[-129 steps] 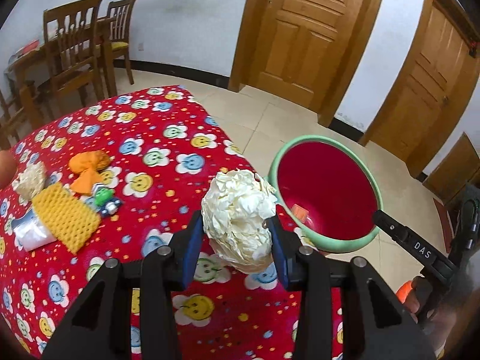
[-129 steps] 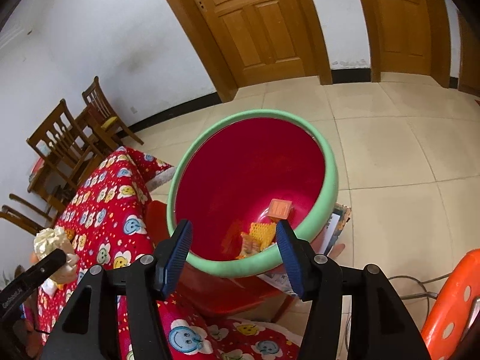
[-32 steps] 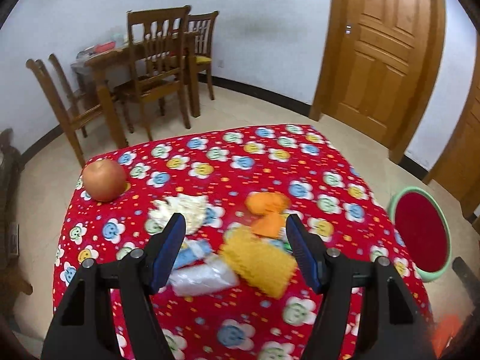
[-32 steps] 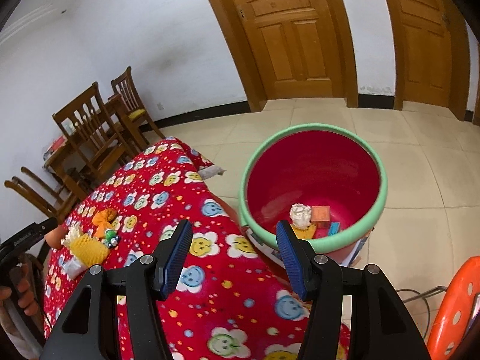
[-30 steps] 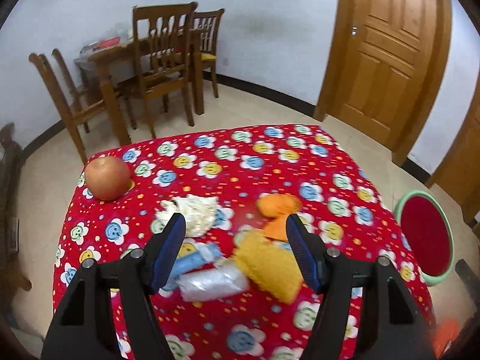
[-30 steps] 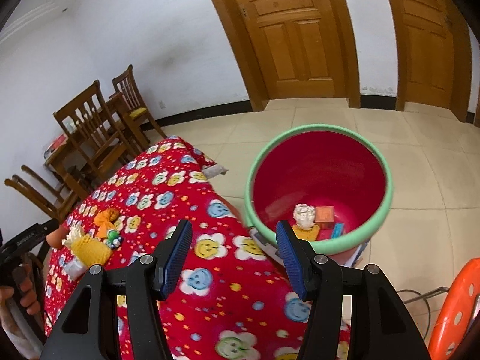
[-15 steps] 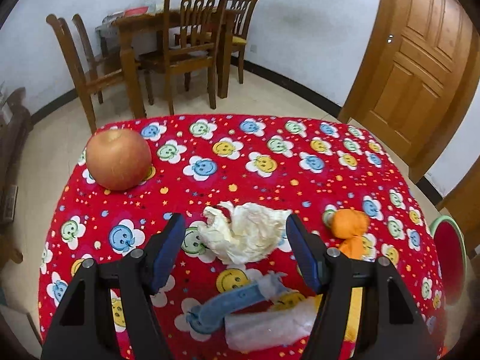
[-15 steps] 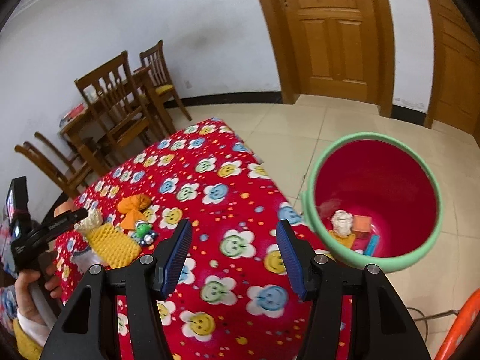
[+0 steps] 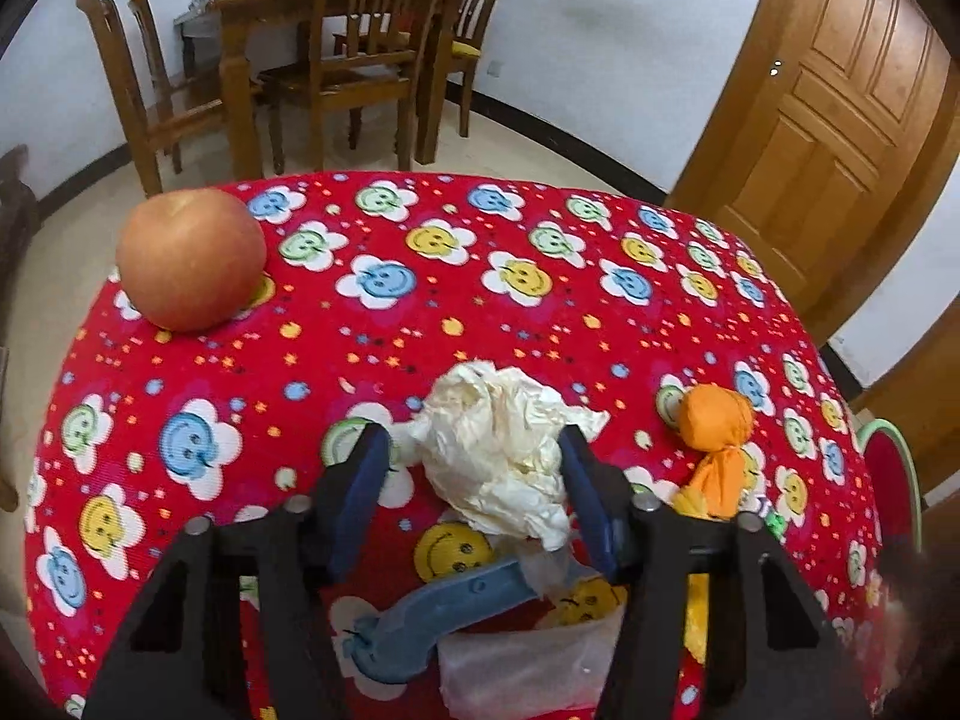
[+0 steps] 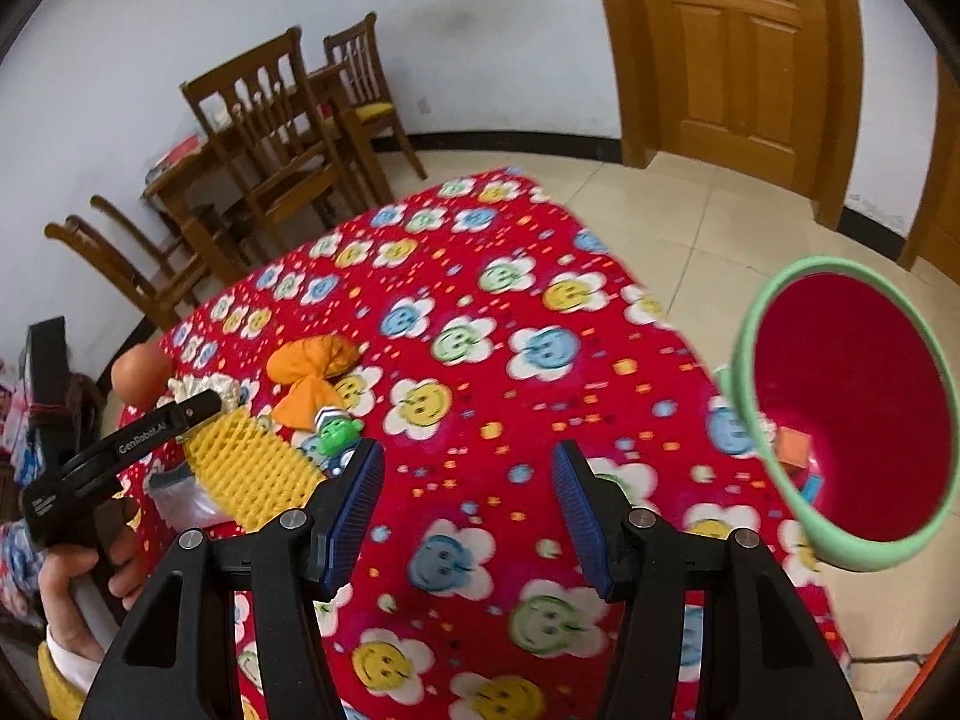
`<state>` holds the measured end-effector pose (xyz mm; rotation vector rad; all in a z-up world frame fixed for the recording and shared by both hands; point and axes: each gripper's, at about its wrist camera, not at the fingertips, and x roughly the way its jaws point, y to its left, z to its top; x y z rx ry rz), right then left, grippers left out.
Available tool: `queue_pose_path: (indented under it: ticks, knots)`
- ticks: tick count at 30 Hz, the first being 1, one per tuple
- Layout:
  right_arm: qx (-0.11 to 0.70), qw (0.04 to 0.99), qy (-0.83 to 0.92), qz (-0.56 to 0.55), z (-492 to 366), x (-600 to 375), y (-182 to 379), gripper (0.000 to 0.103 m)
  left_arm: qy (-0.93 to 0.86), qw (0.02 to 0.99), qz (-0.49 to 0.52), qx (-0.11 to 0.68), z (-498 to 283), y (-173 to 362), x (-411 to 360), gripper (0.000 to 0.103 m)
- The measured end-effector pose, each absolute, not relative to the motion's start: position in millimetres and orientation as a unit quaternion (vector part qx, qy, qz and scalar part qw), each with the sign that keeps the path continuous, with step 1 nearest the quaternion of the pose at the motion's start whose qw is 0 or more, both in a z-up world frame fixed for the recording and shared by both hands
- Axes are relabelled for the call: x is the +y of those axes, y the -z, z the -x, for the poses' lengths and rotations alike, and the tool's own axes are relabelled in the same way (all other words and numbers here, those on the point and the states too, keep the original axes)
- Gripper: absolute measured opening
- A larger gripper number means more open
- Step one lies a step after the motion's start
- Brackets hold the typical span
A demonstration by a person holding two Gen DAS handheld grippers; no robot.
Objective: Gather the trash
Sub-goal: 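Grasp the second crumpled white paper with the left tool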
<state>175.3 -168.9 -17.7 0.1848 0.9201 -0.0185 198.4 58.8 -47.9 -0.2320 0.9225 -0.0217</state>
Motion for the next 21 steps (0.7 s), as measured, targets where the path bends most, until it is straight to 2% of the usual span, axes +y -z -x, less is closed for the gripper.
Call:
queue_pose_path:
  ticks: [3,9,21]
  knots:
    - [0.455,0.887,-0.001,-0.084,-185,-157,27,0.059,0.023,0.889,0.116,0.442,-198,48,59,0.044]
    - [0.466,0.882,-0.013,-0.072,-198,-141,40,0.059,0.026,0.892,0.121,0.436,-193,46,61,0.033]
    - [0.467,0.883,-0.029,-0.03,-218,-112,57,0.059,0.027,0.887,0.144,0.439,-195,48,72,0.032]
